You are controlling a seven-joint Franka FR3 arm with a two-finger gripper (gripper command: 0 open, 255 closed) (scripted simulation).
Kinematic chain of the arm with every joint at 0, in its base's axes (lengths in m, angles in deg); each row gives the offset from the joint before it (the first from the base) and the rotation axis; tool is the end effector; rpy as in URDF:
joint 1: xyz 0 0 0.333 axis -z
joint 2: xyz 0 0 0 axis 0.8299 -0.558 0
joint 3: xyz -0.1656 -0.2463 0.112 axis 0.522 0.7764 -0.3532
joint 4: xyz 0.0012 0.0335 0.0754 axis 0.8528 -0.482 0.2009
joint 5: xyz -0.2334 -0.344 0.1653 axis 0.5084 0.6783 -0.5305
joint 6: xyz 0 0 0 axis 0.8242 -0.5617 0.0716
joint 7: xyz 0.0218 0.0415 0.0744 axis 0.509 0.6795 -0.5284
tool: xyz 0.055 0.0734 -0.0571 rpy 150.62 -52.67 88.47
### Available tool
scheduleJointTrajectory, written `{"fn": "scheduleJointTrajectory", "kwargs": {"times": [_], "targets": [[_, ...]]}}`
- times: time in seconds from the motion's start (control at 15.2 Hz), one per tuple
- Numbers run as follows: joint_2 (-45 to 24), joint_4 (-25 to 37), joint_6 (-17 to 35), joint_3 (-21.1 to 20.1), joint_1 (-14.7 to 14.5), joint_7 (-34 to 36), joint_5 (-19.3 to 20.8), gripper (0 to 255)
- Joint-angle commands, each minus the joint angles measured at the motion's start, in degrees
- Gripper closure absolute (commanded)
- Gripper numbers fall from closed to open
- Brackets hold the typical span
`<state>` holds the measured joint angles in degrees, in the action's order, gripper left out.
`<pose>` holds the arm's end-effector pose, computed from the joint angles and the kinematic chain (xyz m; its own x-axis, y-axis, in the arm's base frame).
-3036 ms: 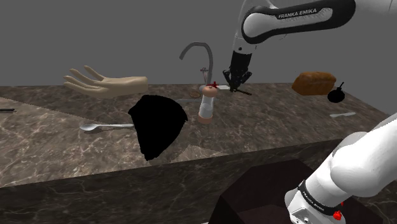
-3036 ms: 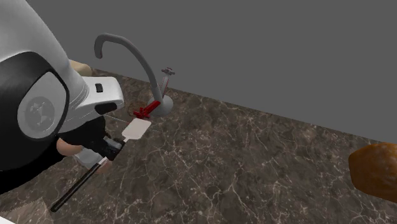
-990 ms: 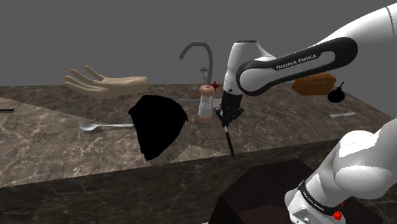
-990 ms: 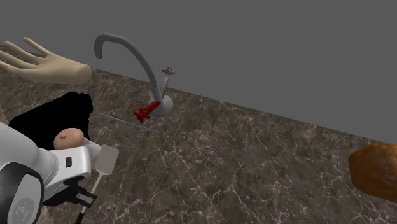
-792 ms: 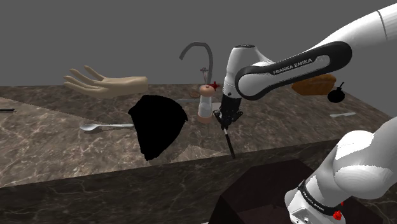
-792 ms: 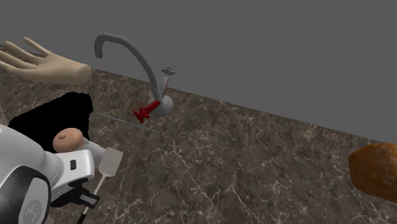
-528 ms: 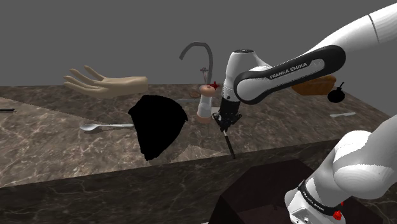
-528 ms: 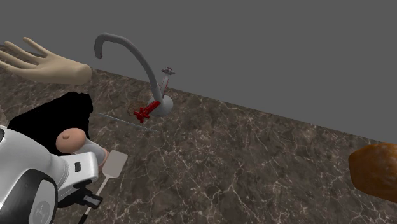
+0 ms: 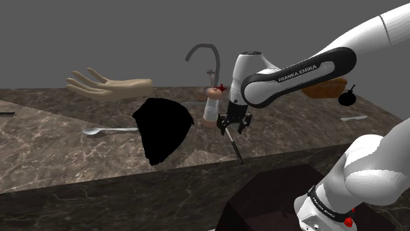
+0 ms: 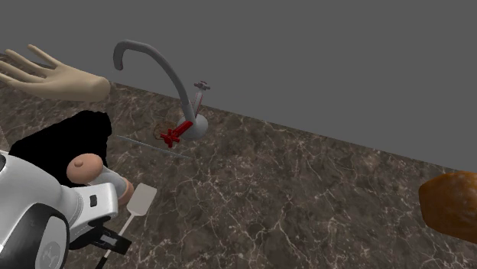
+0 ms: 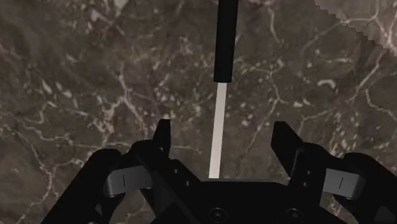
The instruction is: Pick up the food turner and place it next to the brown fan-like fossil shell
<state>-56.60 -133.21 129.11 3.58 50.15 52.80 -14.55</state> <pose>0.4586 0.1212 0.3132 0.8942 -0.4428 -0.0663 -0.4438 -0.8961 0.0004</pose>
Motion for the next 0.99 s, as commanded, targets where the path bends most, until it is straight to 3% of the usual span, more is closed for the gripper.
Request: {"fn": "scheduleJointTrajectory", "kwargs": {"times": [0.0, 0.13, 0.4, 0.92], "targets": [[0.0, 0.0, 0.0, 0.0, 0.0, 0.0, 0.0, 0], [0.0, 0.0, 0.0, 0.0, 0.0, 0.0, 0.0, 0], [3.88, 4.26, -8.14, 0.52, 0.16, -0.12, 0.09, 0], [3.88, 4.26, -8.14, 0.52, 0.15, -0.12, 0.09, 0]]}}
